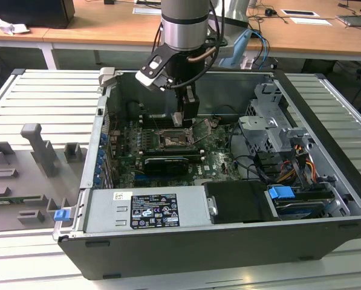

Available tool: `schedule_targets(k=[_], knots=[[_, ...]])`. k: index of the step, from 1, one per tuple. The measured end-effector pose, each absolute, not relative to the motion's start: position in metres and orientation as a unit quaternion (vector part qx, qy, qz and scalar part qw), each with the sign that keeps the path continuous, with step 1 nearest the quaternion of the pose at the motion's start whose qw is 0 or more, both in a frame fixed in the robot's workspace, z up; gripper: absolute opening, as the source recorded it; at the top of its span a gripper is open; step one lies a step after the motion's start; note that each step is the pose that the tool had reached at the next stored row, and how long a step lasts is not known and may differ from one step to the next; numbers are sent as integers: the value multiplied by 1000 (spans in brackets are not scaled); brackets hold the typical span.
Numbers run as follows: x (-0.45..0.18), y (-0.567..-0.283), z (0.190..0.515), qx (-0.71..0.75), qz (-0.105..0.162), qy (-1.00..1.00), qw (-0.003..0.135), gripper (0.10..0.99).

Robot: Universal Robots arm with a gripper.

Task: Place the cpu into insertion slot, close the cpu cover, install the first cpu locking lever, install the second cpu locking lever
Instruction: 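Place the cpu into insertion slot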

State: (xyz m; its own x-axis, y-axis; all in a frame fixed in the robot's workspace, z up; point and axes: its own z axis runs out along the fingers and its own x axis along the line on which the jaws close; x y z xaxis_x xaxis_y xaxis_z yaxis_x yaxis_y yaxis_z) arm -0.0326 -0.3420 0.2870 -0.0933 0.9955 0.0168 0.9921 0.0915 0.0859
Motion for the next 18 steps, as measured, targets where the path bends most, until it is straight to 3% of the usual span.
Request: schedule_targets(k=[18], knots=[[-38,-334,277,694,37,719,24,525]])
